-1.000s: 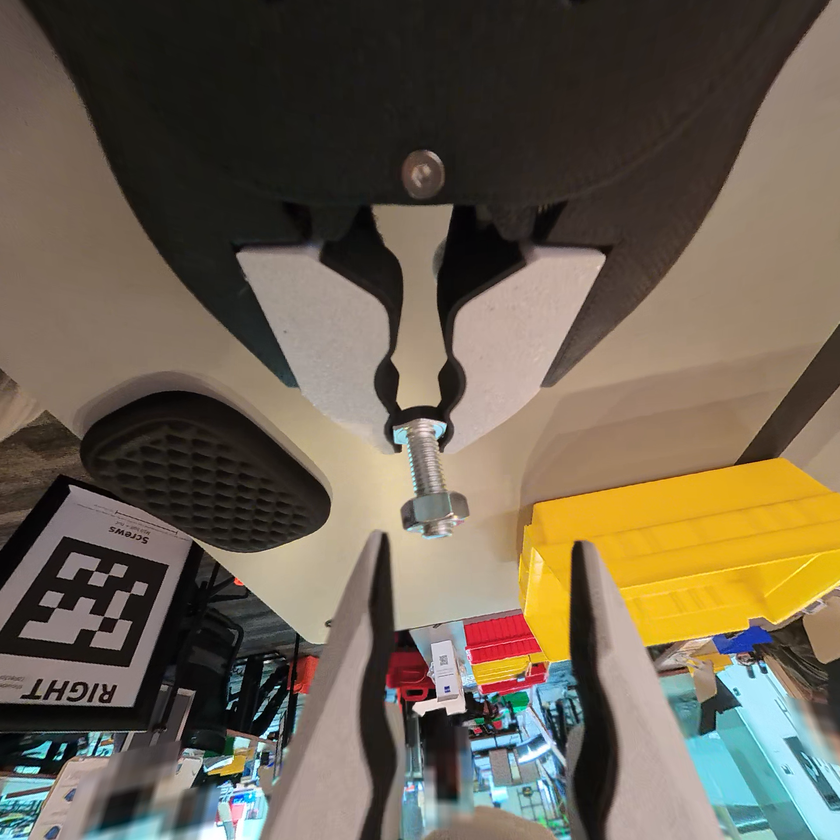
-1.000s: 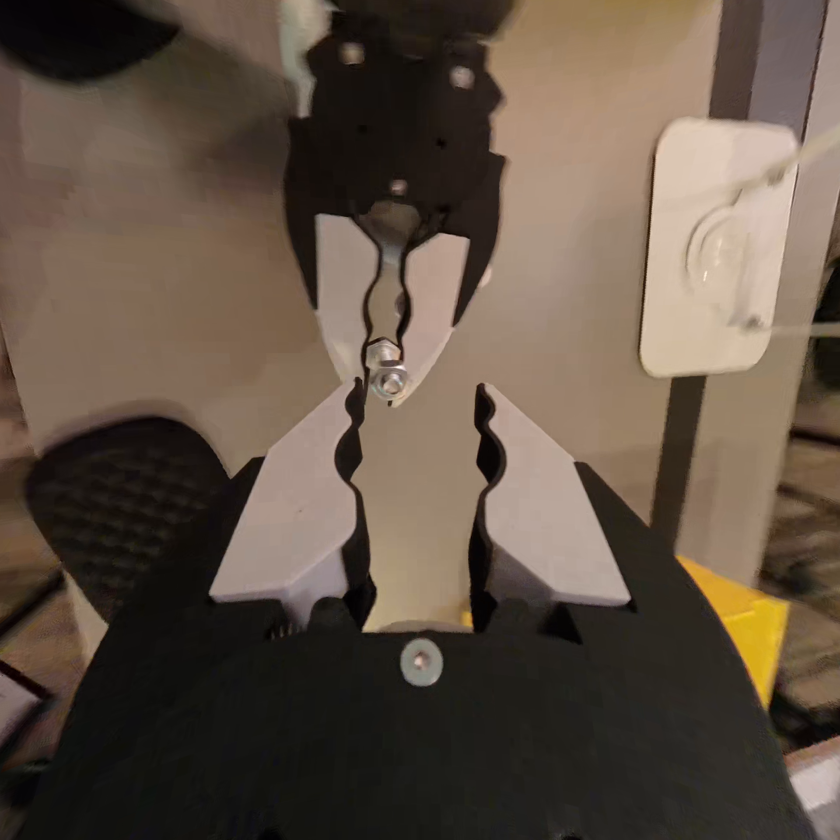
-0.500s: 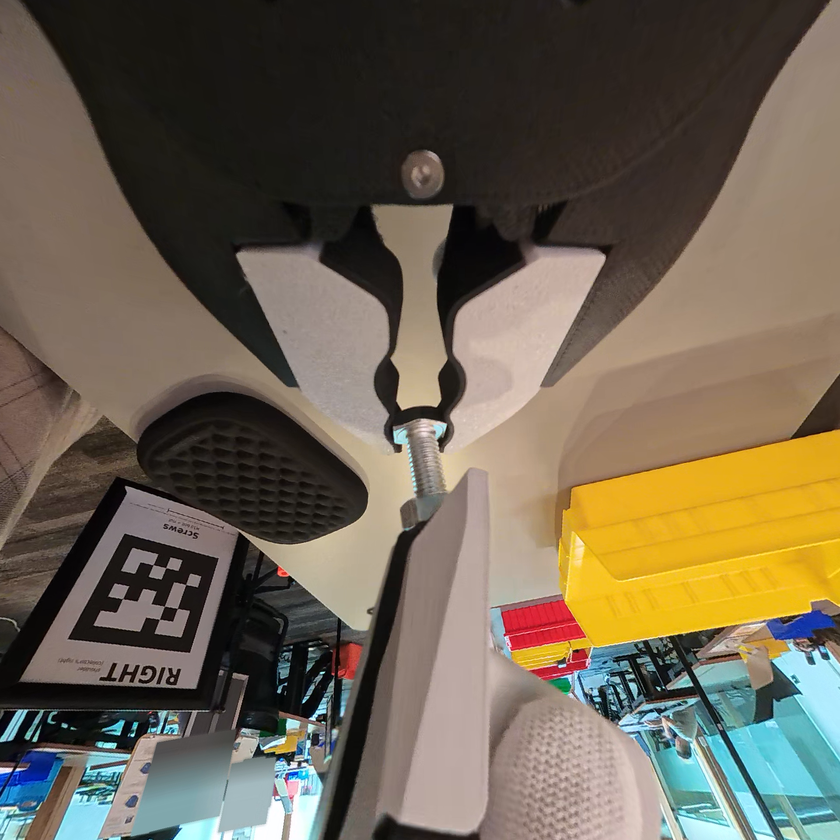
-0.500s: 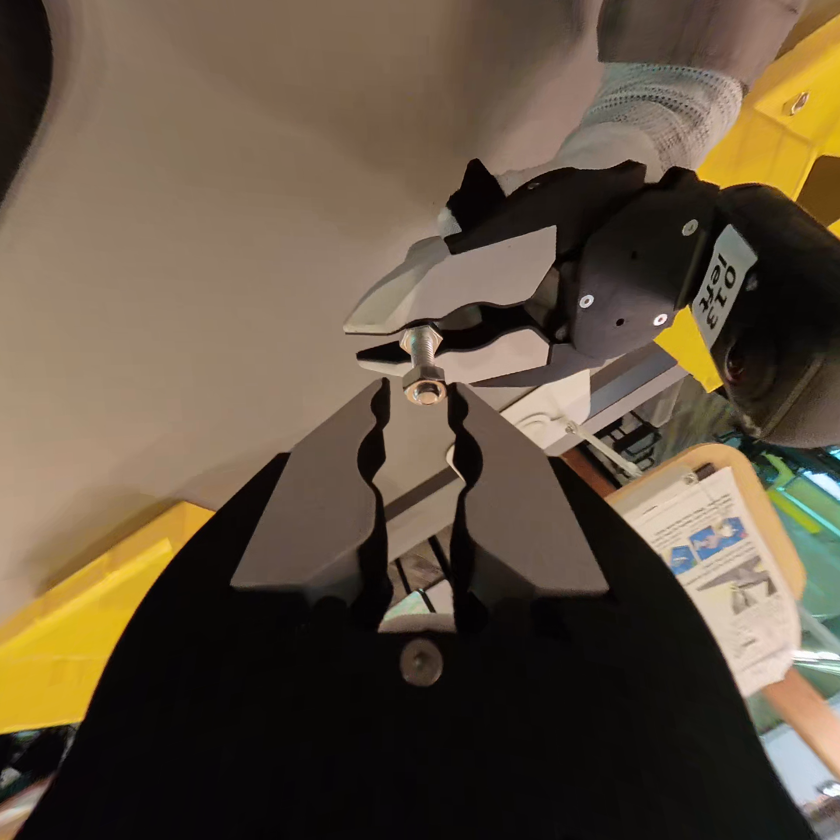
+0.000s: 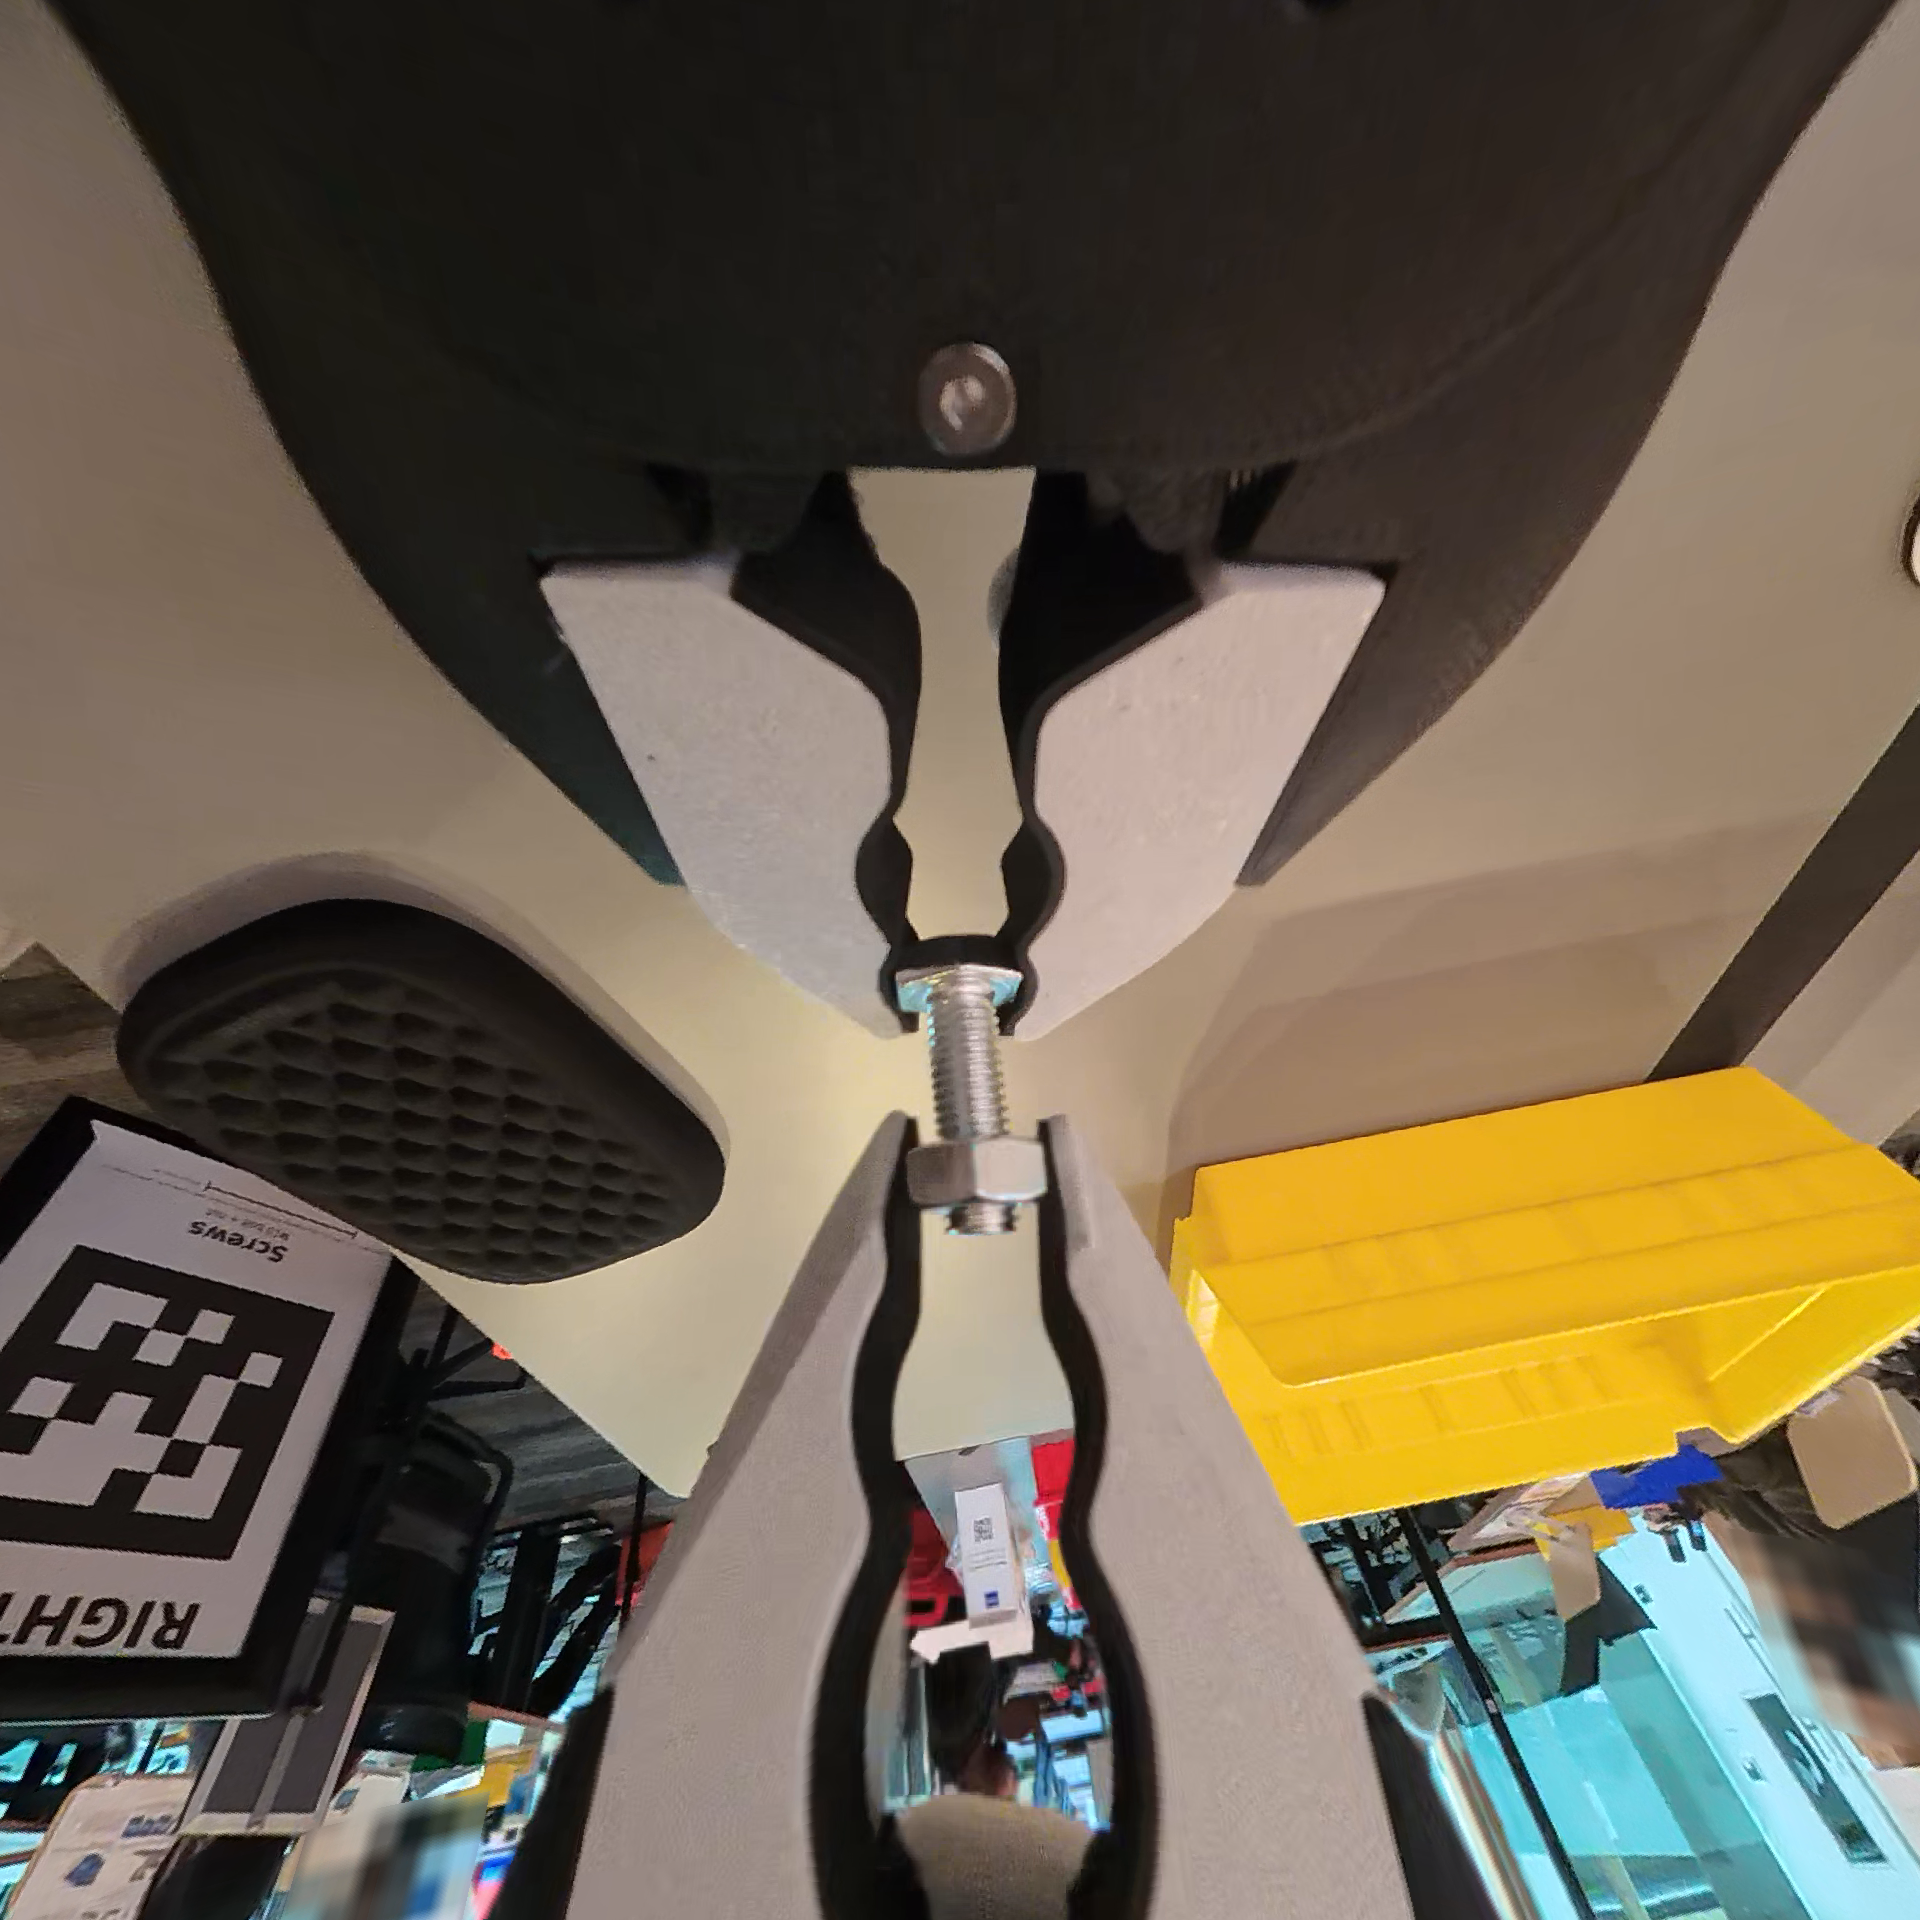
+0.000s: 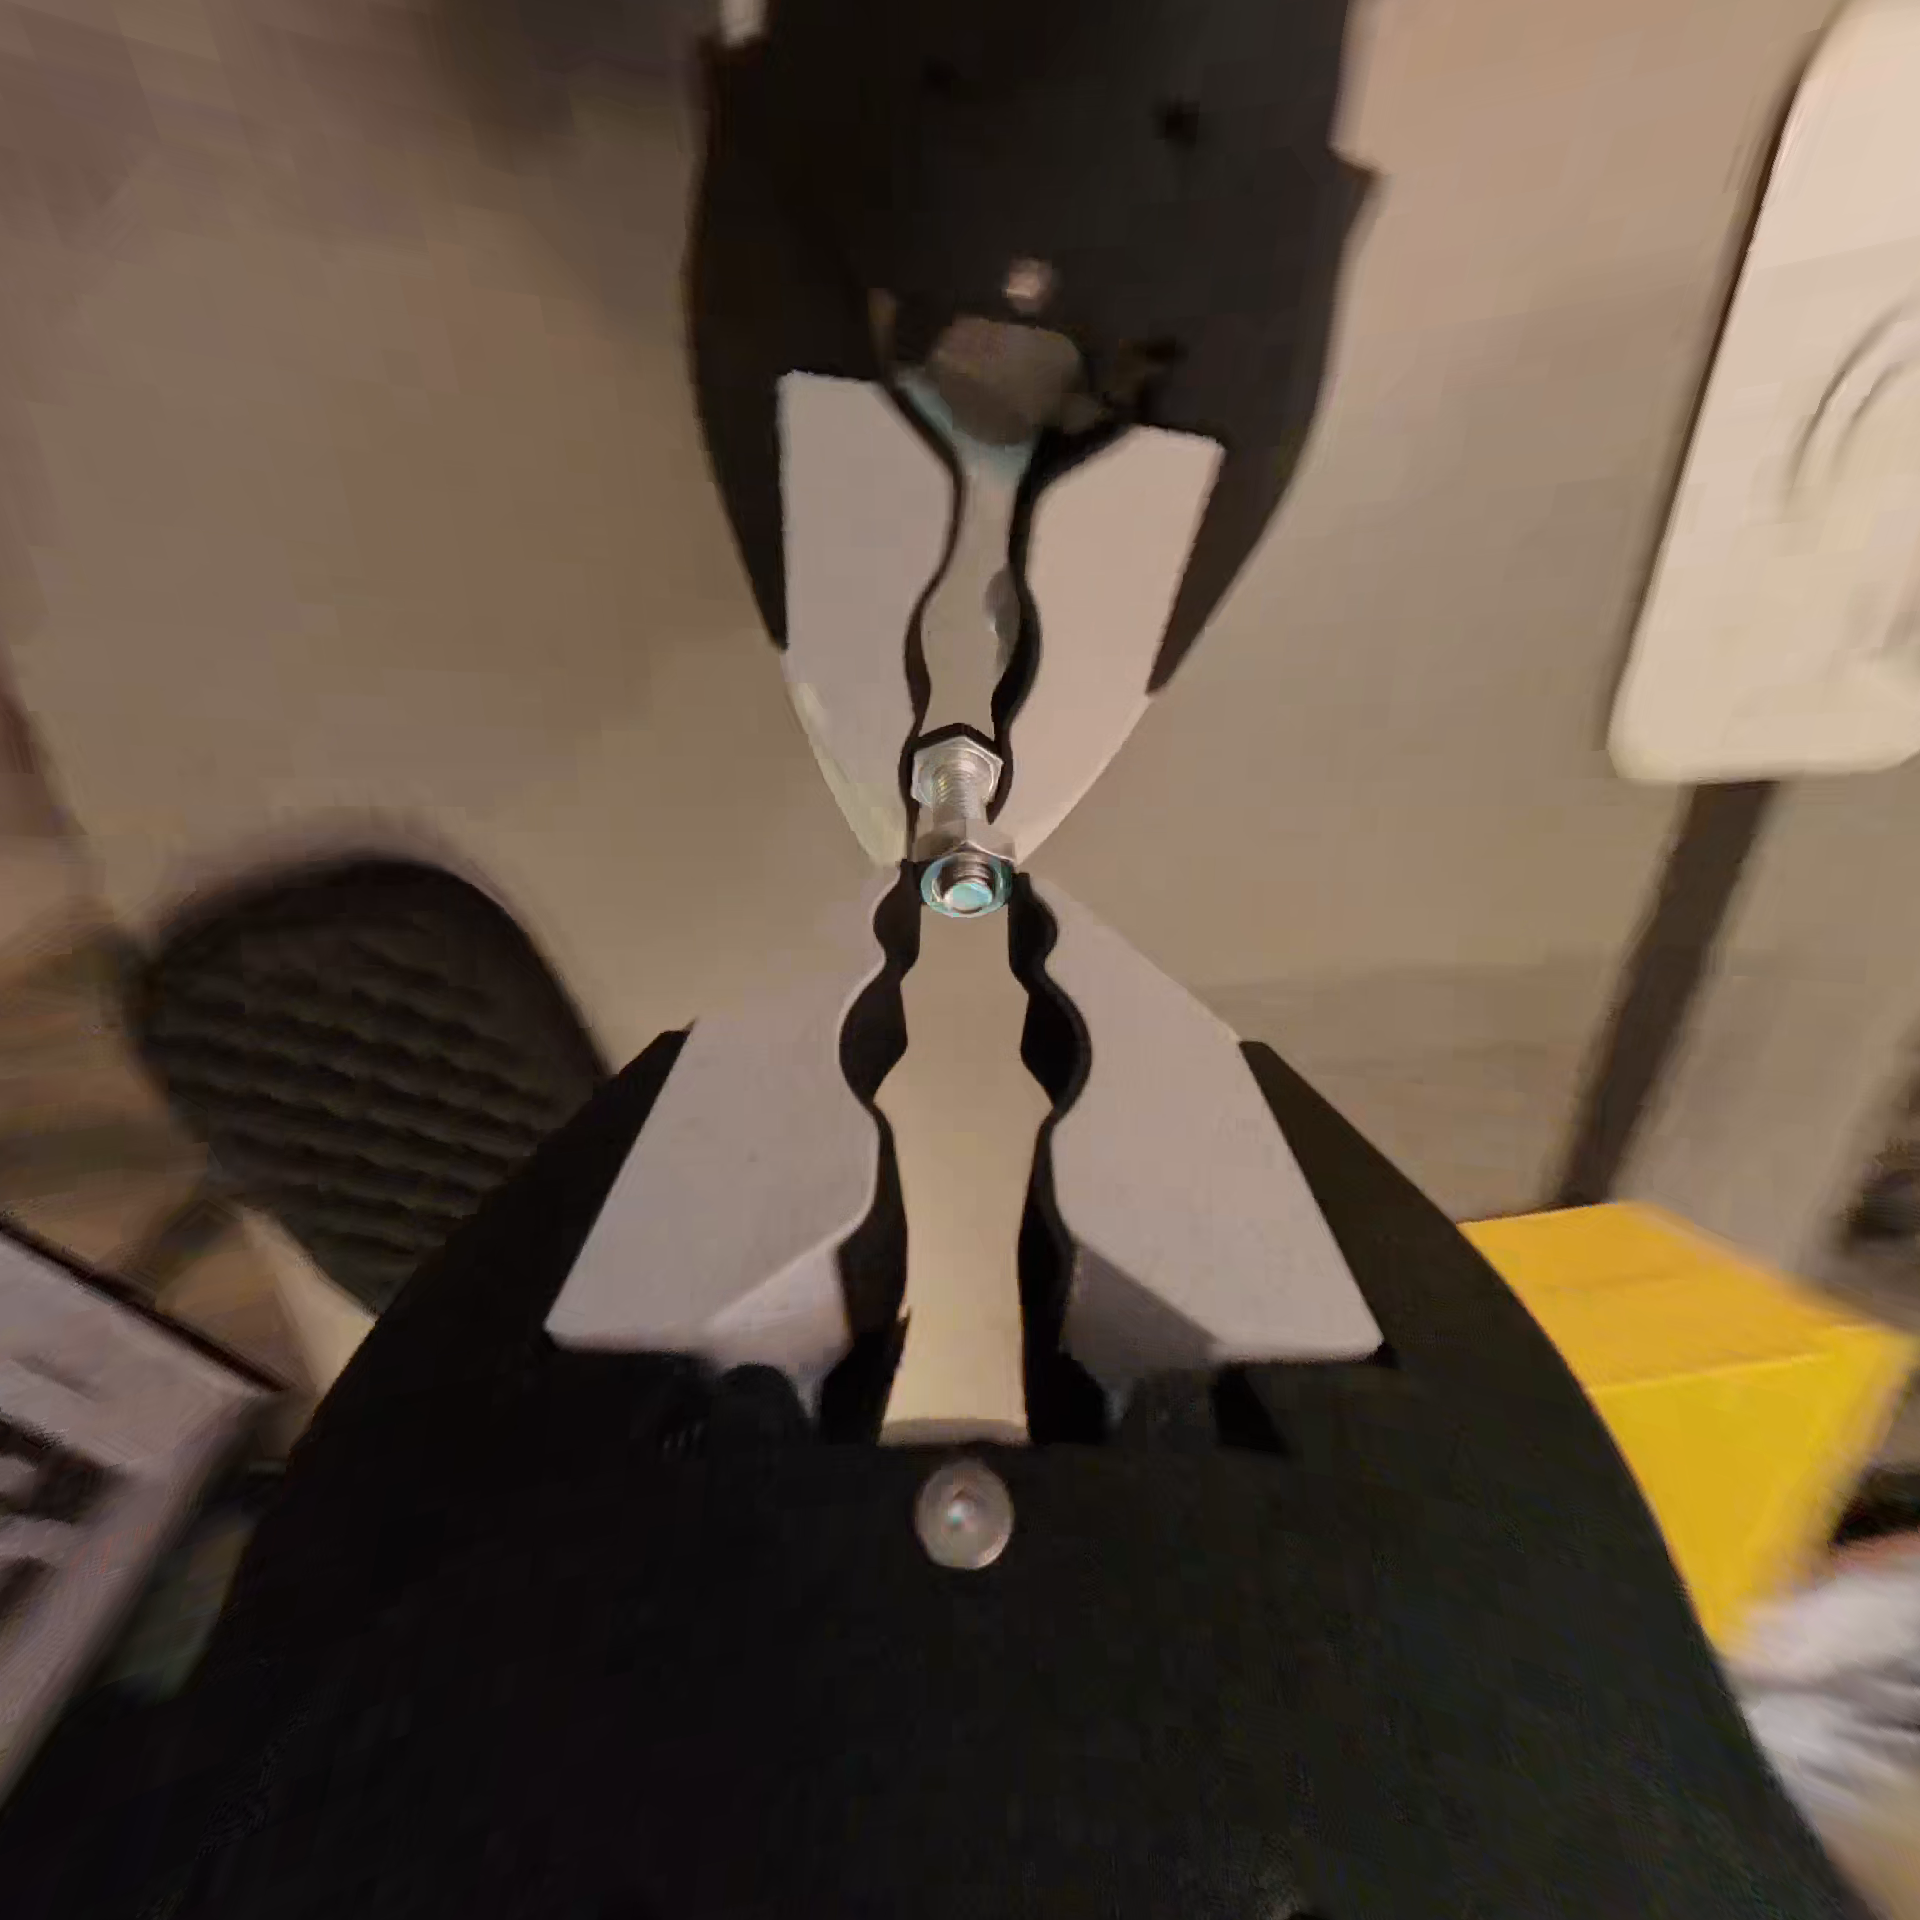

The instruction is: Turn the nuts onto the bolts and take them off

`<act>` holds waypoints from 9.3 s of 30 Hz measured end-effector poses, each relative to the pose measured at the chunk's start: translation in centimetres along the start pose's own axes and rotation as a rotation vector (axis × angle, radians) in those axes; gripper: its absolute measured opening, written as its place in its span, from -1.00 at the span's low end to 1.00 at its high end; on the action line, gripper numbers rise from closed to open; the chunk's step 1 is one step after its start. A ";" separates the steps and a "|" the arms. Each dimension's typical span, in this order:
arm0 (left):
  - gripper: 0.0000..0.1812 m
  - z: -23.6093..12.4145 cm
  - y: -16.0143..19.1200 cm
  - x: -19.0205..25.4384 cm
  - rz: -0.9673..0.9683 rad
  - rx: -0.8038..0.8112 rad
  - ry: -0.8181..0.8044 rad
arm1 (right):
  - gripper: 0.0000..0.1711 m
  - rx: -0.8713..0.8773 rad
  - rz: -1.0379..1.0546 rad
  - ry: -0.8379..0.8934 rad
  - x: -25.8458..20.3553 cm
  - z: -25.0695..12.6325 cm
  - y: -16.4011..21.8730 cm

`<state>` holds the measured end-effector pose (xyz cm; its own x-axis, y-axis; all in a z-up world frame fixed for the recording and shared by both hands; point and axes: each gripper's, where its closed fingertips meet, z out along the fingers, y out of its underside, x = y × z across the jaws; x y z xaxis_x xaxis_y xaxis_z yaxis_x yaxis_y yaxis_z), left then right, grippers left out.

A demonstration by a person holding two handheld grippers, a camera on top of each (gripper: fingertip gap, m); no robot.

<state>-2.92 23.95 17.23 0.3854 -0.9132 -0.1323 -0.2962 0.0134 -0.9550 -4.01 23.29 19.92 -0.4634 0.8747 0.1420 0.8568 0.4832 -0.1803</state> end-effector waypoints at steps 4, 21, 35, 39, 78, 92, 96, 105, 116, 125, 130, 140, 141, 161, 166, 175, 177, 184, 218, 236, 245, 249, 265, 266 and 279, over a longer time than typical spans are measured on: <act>-0.85 0.0 -0.1 0.0 -0.005 0.008 0.001 | -0.82 0.149 0.473 -0.186 -0.4 -0.1 -0.5; -0.85 -0.4 -0.9 1.0 -0.011 0.051 0.063 | -0.53 -0.007 -1.024 0.283 -0.1 -1.7 -1.4; -0.85 -0.4 -0.9 1.2 -0.009 0.055 0.075 | -0.80 -0.080 -1.292 0.303 0.0 -1.2 -1.5; -0.86 -0.3 -0.8 1.2 -0.002 0.053 0.065 | -0.80 -0.079 -1.187 0.276 -0.1 -1.1 -1.4; -0.85 -1.4 -2.7 1.0 -0.113 0.202 0.115 | -0.80 0.006 -1.071 0.341 0.1 -2.4 -2.8; -0.85 -1.4 -2.1 -1.1 -0.079 0.162 -0.031 | -0.80 0.235 0.480 -0.143 1.2 -1.9 -2.4; -0.85 -1.4 -2.4 -0.9 -0.095 0.180 -0.010 | -0.39 0.249 0.236 -0.055 1.2 -2.1 -2.1; -0.85 -1.5 -2.7 0.4 -0.130 0.205 0.087 | -0.48 0.048 -0.945 0.396 0.8 -3.5 -2.7; -0.85 -1.5 -2.7 0.1 -0.120 0.202 0.067 | -0.82 -0.042 -1.103 0.412 1.0 -2.6 -2.4; -0.86 -1.5 -2.6 -1.1 -0.091 0.189 -0.029 | -0.82 0.217 0.390 -0.123 0.9 -2.4 -2.2; -0.86 -1.1 -2.1 -1.1 -0.088 0.171 -0.036 | -0.78 0.293 0.523 -0.113 1.1 -1.8 -1.8; -0.86 -3.1 -4.0 -3.3 -0.205 0.326 -0.096 | -0.26 0.572 0.448 0.091 3.5 -5.0 -2.6; -0.86 -3.2 -4.1 -3.4 -0.219 0.343 -0.098 | -0.30 0.638 0.459 0.111 3.8 -5.5 -2.9; -0.86 -3.4 -5.3 -3.1 -0.275 0.414 -0.053 | -0.82 1.112 0.527 0.108 4.6 -5.1 -5.7; -0.85 -2.8 -4.6 -2.9 -0.249 0.351 -0.060 | -0.82 0.990 0.467 0.077 4.3 -4.5 -5.4; -0.76 -2.1 -4.0 -2.7 -0.230 0.290 -0.066 | -0.82 0.889 0.445 0.092 4.1 -3.1 -5.0; -0.82 -2.1 -3.8 -2.8 -0.216 0.277 -0.080 | -0.82 0.882 0.442 0.095 4.0 -3.0 -5.0; -0.84 -2.1 -4.0 -3.0 -0.201 0.285 -0.102 | -0.82 0.889 0.440 0.118 4.0 -3.3 -5.0; -0.84 -3.0 -5.1 -5.2 -0.221 0.348 -0.306 | -0.82 1.127 0.625 0.201 5.7 -4.7 -5.7; -0.84 -3.9 -5.4 -5.7 -0.278 0.385 -0.311 | -0.58 1.170 0.552 0.350 5.6 -6.3 -6.2; -0.84 -3.1 -7.2 0.1 -0.231 0.423 0.082 | -0.57 1.252 0.202 -0.105 1.1 -6.8 -7.1; -0.84 -3.1 -7.7 1.3 -0.219 0.440 0.152 | -0.67 1.273 0.085 -0.270 -0.6 -6.8 -7.8; -0.84 -3.7 -8.3 3.0 -0.203 0.466 0.266 | -0.72 1.299 -0.013 -0.360 -2.0 -7.2 -7.1; -0.84 -3.8 -8.3 3.1 -0.203 0.469 0.273 | -0.76 1.305 -0.011 -0.357 -1.9 -7.2 -6.9; -0.84 -3.1 -6.6 -2.2 -0.209 0.383 -0.088 | -0.82 1.228 0.274 -0.139 2.7 -5.7 -6.4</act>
<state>-4.53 24.63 24.66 0.4807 -0.8743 0.0677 0.1351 -0.0024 -0.9908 -9.46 22.31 27.04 -0.3878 0.9122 -0.1326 0.1892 -0.0620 -0.9800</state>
